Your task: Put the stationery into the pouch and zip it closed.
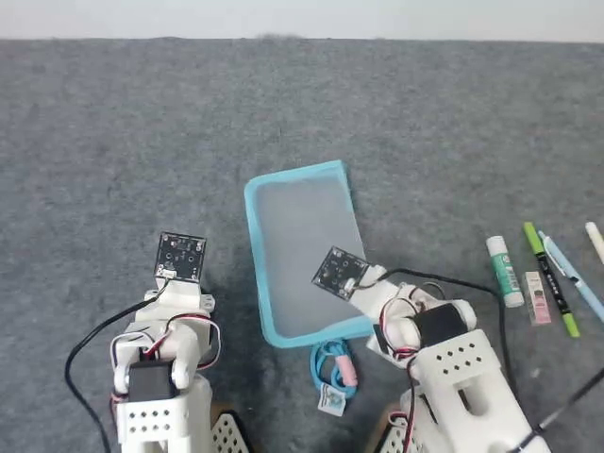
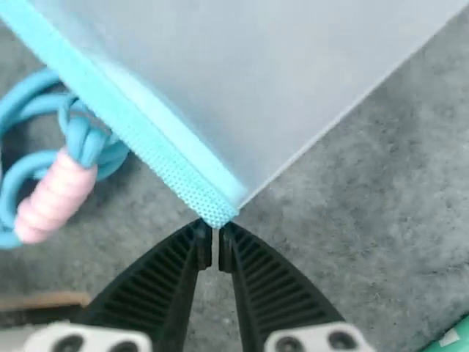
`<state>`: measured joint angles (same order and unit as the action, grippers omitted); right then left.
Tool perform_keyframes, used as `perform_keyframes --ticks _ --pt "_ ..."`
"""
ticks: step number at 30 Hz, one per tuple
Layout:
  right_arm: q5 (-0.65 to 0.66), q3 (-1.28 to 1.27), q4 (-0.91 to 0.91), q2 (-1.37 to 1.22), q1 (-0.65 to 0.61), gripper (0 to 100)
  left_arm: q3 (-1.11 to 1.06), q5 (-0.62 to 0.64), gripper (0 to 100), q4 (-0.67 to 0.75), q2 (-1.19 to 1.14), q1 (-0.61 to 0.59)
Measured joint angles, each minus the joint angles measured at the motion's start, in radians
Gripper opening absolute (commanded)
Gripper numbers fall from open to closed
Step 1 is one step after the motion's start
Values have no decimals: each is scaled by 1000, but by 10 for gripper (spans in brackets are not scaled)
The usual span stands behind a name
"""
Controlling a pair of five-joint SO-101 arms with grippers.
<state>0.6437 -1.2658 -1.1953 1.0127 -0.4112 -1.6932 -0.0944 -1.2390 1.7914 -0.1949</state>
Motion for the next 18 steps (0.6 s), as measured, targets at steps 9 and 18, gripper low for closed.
perform_keyframes --ticks 9,18 --pt "-155 195 135 -265 34 17 0 0 19 0 0 0" --pt "-301 752 189 -928 230 17 0 0 19 0 0 0"
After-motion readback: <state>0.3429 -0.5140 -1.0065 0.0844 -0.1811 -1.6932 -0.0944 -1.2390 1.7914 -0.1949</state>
